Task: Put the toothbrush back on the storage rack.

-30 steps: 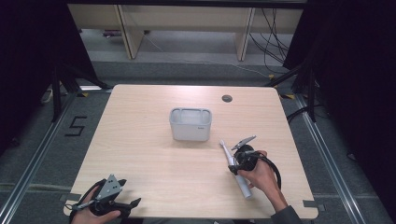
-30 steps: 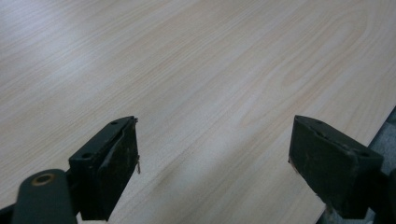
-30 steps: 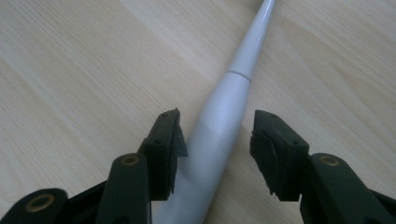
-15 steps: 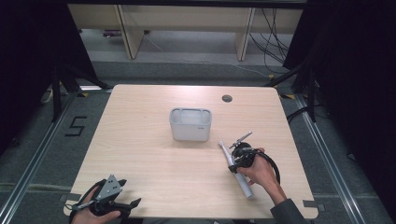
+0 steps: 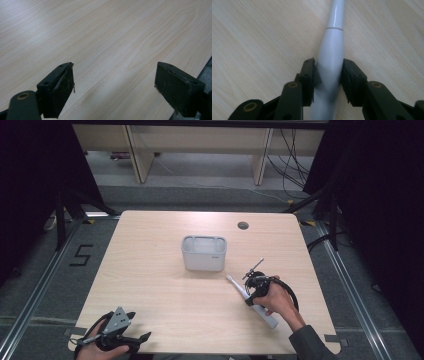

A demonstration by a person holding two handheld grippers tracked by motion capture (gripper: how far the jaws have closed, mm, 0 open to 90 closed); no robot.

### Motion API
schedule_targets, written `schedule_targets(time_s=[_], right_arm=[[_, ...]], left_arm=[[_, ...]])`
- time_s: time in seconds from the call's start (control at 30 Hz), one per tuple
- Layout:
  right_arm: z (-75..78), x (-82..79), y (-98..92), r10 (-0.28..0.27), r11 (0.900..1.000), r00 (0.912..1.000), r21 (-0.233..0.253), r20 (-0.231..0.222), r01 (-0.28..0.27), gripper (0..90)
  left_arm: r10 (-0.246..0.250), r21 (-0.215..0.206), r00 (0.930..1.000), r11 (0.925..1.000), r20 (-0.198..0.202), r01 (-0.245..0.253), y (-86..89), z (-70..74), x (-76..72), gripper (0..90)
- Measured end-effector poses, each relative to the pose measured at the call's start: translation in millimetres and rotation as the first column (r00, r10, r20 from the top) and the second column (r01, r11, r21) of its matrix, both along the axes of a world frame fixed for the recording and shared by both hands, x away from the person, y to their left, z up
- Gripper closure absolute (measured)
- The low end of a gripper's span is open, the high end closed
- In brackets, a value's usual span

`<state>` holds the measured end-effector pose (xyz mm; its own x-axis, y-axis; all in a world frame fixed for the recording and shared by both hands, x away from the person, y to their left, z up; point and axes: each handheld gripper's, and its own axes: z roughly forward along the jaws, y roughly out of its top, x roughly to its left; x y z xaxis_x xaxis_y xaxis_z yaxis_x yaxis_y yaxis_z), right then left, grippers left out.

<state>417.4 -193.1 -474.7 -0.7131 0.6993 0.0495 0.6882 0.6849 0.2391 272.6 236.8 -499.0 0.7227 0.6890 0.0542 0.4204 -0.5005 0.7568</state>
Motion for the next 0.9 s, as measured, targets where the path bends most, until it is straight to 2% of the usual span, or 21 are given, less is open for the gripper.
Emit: schedule_targets(time_s=[0.07,0.1,0.13,0.2,0.23,0.33,0.37,0.4,0.43,0.5,0.53,0.57,0.6,0.67,0.7,0.77,0.83,0.9], right_arm=[[0.5,0.7,0.6,-0.002,1.0,0.9999,-0.005,-0.016,0.001,65.9],[0.1,2.6,0.6,0.005,1.0,0.9999,-0.013,-0.012,-0.005,66.1],[0.9,2.9,1.0,-0.001,1.0,0.9998,-0.024,-0.019,0.001,66.2],[0.2,4.9,1.2,0.013,0.999,0.9997,-0.03,-0.02,-0.014,66.3],[1.4,5.5,3.0,0.003,0.999,0.9991,-0.048,-0.041,-0.005,66.3],[1.8,6.9,4.5,0.008,0.998,0.9987,-0.062,-0.05,-0.011,66.3],[0.9,9.0,3.8,0.039,0.997,0.9983,-0.065,-0.044,-0.041,66.3],[1.1,8.7,4.6,0.032,0.997,0.9982,-0.072,-0.051,-0.036,66.3],[1.5,9.6,6.6,0.021,0.996,0.9978,-0.087,-0.063,-0.027,66.3],[2.1,10.2,7.3,0.024,0.995,0.997,-0.093,-0.073,-0.03,66.3],[0.9,12.0,7.3,0.041,0.994,0.9967,-0.102,-0.071,-0.048,66.4],[1.6,10.7,9.5,0.017,0.993,0.9966,-0.111,-0.081,-0.026,66.3],[0.8,13.1,7.9,0.052,0.992,0.9958,-0.113,-0.075,-0.061,66.3],[1.1,12.3,10.6,0.027,0.991,0.9956,-0.125,-0.09,-0.039,66.2],[-0.3,14.9,8.3,0.071,0.989,0.9943,-0.124,-0.079,-0.08,66.3],[1.5,12.6,13.0,0.025,0.989,0.994,-0.145,-0.106,-0.041,66.3],[0.9,13.6,15.2,0.031,0.987,0.9941,-0.155,-0.104,-0.047,66.3],[0.0,17.3,13.0,0.087,0.977,0.9917,-0.184,-0.095,-0.103,66.4]], left_arm=[[0.001,0.009,1.0,1.0,0.0,-0.001,0.6,-0.1,0.7,15.4],[0.007,-0.011,1.0,0.9999,-0.004,-0.007,-0.4,-0.7,0.3,15.4],[-0.001,0.003,1.0,1.0,-0.002,0.001,0.3,0.2,0.9,15.4],[0.002,-0.007,1.0,1.0,-0.005,-0.002,-0.5,-0.2,-0.3,15.4],[0.007,-0.001,1.0,1.0,-0.004,-0.007,-0.4,-0.4,0.2,15.4],[-0.006,0.01,1.0,0.9999,0.006,0.006,0.4,0.5,1.5,15.4],[-0.003,0.002,1.0,1.0,0.002,0.003,0.0,0.3,0.7,15.4],[0.0,-0.003,1.0,1.0,-0.004,0.0,-0.2,-0.1,-0.1,15.4],[-0.008,0.013,1.0,0.9999,0.0,0.008,0.7,0.3,1.1,15.4],[0.008,-0.021,0.9999,0.9997,-0.012,-0.008,-1.1,-0.5,0.1,15.4],[0.007,-0.004,1.0,1.0,-0.006,-0.007,-0.4,0.2,0.0,15.4],[-0.003,-0.001,1.0,1.0,-0.002,0.003,-0.1,0.3,0.3,15.4],[-0.004,0.001,1.0,1.0,0.001,0.004,0.0,0.1,0.3,15.4],[-0.003,0.007,1.0,1.0,0.0,0.003,0.4,0.1,1.3,15.4],[0.008,-0.017,1.0,0.9998,-0.005,-0.008,-1.1,-0.3,0.0,15.4],[-0.006,0.001,1.0,1.0,-0.003,0.006,-0.2,0.3,0.3,15.4],[0.0,-0.004,1.0,1.0,-0.009,0.0,-0.6,0.0,-0.3,15.4],[-0.003,-0.002,1.0,1.0,0.0,0.003,-0.3,0.3,0.8,15.4]])
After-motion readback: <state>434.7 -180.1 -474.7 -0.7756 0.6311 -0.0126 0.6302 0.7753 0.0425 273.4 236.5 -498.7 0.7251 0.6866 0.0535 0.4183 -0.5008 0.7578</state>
